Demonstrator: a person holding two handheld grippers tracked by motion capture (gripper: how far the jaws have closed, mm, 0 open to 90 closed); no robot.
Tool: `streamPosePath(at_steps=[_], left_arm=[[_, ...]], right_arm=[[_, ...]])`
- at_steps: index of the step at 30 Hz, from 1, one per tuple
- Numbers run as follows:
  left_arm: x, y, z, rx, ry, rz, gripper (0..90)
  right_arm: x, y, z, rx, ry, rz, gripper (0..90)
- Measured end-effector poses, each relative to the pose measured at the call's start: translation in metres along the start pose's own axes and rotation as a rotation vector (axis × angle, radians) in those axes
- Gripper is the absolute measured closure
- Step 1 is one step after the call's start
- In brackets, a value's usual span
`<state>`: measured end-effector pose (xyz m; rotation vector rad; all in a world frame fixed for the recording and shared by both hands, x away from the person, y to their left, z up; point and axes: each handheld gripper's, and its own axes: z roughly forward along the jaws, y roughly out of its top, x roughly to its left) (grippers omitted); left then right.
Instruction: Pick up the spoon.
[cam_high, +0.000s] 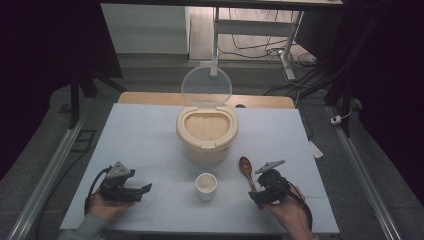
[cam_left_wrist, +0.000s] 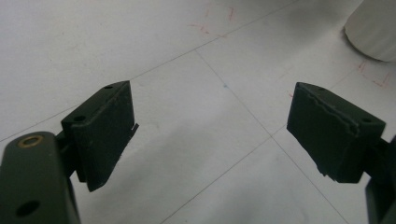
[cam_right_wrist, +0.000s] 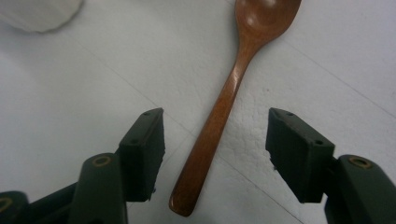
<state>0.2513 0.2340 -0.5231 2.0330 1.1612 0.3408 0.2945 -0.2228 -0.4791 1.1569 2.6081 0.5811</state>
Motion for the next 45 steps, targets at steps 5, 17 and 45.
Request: streamPosePath(at_steps=[5, 17, 45], left_arm=[[0.0, 0.0, 0.0, 0.001, -0.002, 0.001, 14.9], [0.002, -0.002, -0.001, -0.002, -0.007, 0.003, 14.8], [0.002, -0.003, -0.001, 0.0, 0.0, 0.006, 14.7]], right_arm=[[0.001, 0.006, 0.008, 0.055, -0.024, 0.021, 43.7], [0.002, 0.016, 0.026, 0.134, -0.046, 0.07, 57.7], [-0.002, 0.019, 0.028, 0.135, -0.052, 0.106, 79.6]])
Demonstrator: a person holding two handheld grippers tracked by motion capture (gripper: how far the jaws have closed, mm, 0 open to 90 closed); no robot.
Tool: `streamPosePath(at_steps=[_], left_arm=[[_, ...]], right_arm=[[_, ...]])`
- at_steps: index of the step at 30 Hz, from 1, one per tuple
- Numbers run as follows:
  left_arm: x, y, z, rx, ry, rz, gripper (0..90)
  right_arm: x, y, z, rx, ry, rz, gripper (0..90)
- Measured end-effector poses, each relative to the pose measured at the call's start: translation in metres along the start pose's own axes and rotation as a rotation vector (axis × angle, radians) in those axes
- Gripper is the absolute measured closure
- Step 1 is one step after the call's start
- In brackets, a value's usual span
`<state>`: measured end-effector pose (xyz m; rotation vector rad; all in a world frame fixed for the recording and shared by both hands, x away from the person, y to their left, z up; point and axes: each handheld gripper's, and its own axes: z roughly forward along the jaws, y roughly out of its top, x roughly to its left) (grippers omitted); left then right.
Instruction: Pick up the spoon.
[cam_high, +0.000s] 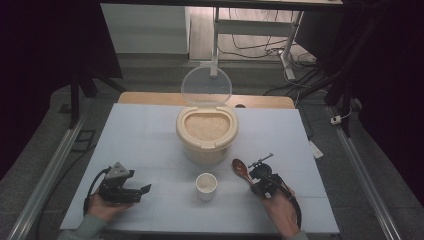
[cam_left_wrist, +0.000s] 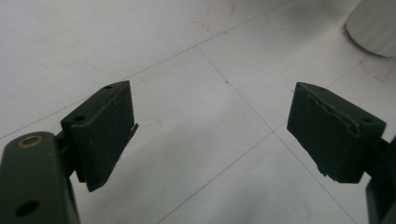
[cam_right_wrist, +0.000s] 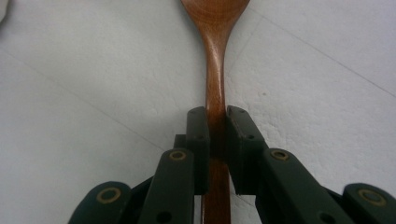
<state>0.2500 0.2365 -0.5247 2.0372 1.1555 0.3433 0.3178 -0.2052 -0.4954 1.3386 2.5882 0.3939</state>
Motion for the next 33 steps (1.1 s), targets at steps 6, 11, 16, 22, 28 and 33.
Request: streamPosePath(at_steps=[6, 11, 16, 22, 28, 33], left_arm=[[0.0, 0.0, 0.0, 0.001, 0.002, -0.001, 14.7], [0.0, 0.0, 0.0, -0.001, 0.002, 0.0, 14.7], [0.0, 0.0, 0.0, 0.0, 0.004, 0.001, 14.7], [0.0, 0.0, 0.0, 0.0, 0.005, 0.005, 14.7], [0.0, 0.0, 0.0, -0.001, 0.007, 0.005, 14.7], [-0.001, 0.001, 0.0, -0.001, 0.009, 0.008, 14.7]], right_arm=[[-0.009, -0.003, -0.007, -0.041, 0.045, -0.001, 79.7], [-0.016, -0.006, -0.017, -0.078, 0.08, 0.002, 79.7], [-0.021, -0.01, -0.028, -0.113, 0.124, -0.03, 79.7], [-0.025, -0.017, -0.048, -0.161, 0.178, -0.089, 79.7], [-0.022, -0.023, -0.067, -0.199, 0.212, -0.18, 79.7], [-0.01, -0.02, -0.077, -0.231, 0.245, -0.264, 79.7]])
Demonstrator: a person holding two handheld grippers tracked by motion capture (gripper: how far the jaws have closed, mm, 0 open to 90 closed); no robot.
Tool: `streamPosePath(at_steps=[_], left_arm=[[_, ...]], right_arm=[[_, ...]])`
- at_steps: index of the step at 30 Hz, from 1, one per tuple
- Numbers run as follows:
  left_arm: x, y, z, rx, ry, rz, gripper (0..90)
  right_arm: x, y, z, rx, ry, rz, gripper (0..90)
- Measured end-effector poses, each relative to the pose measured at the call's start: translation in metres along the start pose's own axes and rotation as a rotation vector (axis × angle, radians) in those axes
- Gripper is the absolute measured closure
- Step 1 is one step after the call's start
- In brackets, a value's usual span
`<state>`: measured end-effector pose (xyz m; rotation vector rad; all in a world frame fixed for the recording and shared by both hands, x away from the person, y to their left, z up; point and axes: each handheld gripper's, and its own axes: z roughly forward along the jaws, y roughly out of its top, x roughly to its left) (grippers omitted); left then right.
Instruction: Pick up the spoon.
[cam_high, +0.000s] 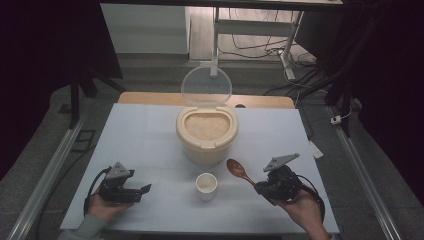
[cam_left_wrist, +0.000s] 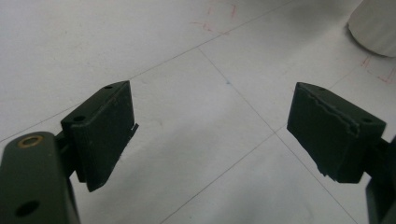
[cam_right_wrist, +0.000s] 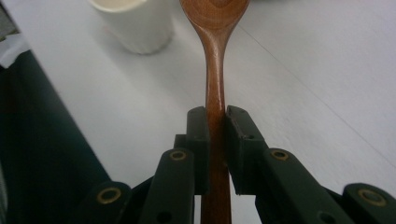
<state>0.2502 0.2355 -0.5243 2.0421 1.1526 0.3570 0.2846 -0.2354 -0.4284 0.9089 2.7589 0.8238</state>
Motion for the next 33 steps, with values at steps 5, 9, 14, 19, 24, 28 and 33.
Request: streamPosePath(at_steps=[5, 9, 14, 19, 24, 28, 33], left_arm=[[0.0, 0.0, 0.0, -0.002, -0.001, 0.0, 14.8], [0.0, 0.0, -0.001, -0.006, -0.002, 0.001, 14.8], [0.0, 0.0, -0.001, -0.007, -0.001, -0.005, 14.8], [-0.001, 0.001, -0.001, -0.01, 0.0, -0.001, 14.8], [0.0, 0.001, -0.003, -0.022, 0.002, 0.002, 14.8], [0.0, 0.002, -0.004, -0.026, 0.002, 0.004, 14.8], [-0.002, 0.004, -0.006, -0.034, -0.002, 0.008, 14.8]], right_arm=[[0.012, 0.01, 0.005, -0.012, 0.038, -0.058, 79.7], [0.021, 0.021, 0.012, -0.006, 0.057, -0.111, 79.7], [0.028, 0.033, 0.018, 0.002, 0.077, -0.149, 79.7], [0.032, 0.049, 0.025, 0.003, 0.096, -0.198, 79.6], [0.037, 0.063, 0.033, 0.012, 0.105, -0.241, 79.6], [0.04, 0.073, 0.038, 0.016, 0.119, -0.266, 79.6], [0.044, 0.08, 0.044, 0.024, 0.127, -0.293, 79.6]])
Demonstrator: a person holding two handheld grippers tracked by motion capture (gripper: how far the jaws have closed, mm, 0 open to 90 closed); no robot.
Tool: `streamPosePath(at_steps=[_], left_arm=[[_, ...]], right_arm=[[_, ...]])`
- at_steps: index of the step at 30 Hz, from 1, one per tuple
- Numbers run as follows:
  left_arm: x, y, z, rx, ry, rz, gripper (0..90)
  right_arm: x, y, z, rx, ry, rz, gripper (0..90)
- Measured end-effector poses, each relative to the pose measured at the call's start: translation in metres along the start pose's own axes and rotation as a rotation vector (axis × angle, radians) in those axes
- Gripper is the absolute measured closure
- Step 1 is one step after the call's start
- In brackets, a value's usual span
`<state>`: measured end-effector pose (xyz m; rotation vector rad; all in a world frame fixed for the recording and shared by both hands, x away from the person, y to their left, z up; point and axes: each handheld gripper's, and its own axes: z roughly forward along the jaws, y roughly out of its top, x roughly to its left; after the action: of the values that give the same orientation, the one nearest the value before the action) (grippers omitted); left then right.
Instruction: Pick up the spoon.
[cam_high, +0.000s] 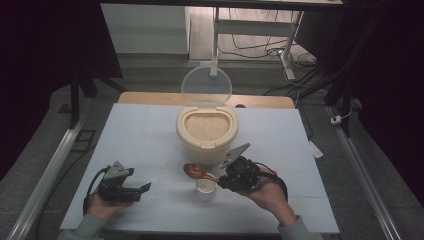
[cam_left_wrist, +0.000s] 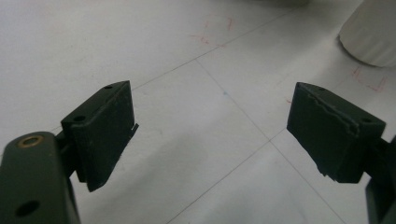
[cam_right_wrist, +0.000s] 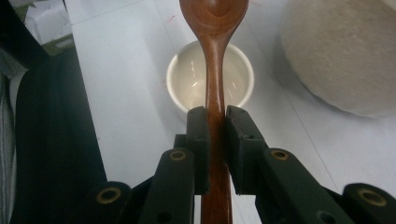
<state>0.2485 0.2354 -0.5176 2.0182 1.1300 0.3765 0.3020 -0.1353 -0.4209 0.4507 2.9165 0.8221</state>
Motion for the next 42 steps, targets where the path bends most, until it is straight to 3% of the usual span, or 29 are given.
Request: streamPosePath(at_steps=[4, 12, 18, 24, 26, 27, 28, 29, 30, 31, 33, 35, 38, 42], left_arm=[[-0.001, 0.001, 0.0, -0.003, -0.003, 0.002, 14.8], [-0.008, 0.01, -0.004, -0.022, -0.021, 0.025, 15.5], [-0.034, 0.038, -0.011, -0.07, -0.081, 0.112, 16.9], [-0.046, 0.052, -0.013, -0.075, -0.11, 0.149, 17.2], [-0.057, 0.063, -0.017, -0.076, -0.136, 0.198, 18.2], [-0.057, 0.063, -0.017, -0.076, -0.136, 0.198, 18.7], [-0.066, 0.07, -0.018, -0.063, -0.16, 0.239, 19.4], [-0.066, 0.07, -0.018, -0.063, -0.16, 0.239, 20.1], [-0.075, 0.078, -0.017, -0.048, -0.179, 0.283, 21.0], [-0.075, 0.078, -0.017, -0.048, -0.179, 0.283, 21.6], [-0.088, 0.089, -0.012, -0.015, -0.195, 0.342, 22.9], [-0.092, 0.093, -0.01, -0.002, -0.201, 0.363, 24.4], [-0.107, 0.106, 0.001, 0.08, -0.24, 0.449, 27.5], [-0.114, 0.112, 0.011, 0.124, -0.25, 0.484, 31.8]], right_arm=[[0.002, 0.002, 0.005, 0.028, -0.003, -0.018, 79.6], [0.001, 0.001, 0.009, 0.025, 0.004, -0.02, 79.6], [0.002, 0.002, 0.01, 0.011, 0.0, -0.029, 79.8], [0.003, 0.003, 0.006, -0.039, 0.025, -0.041, 79.8], [0.006, 0.005, 0.006, -0.04, 0.022, -0.05, 79.9], [0.007, 0.005, 0.006, -0.043, 0.025, -0.056, 79.9], [0.008, 0.006, 0.007, -0.044, 0.028, -0.063, 79.9], [0.008, 0.006, 0.007, -0.044, 0.028, -0.063, 79.9], [0.009, 0.008, 0.008, -0.046, 0.031, -0.071, 79.9], [0.01, 0.009, 0.008, -0.044, 0.034, -0.078, 79.9], [0.012, 0.01, 0.009, -0.049, 0.036, -0.092, 79.8], [0.014, 0.012, 0.01, -0.045, 0.041, -0.1, 79.9], [0.016, 0.014, 0.01, -0.044, 0.045, -0.109, 79.9], [0.018, 0.015, 0.011, -0.04, 0.051, -0.121, 79.8]])
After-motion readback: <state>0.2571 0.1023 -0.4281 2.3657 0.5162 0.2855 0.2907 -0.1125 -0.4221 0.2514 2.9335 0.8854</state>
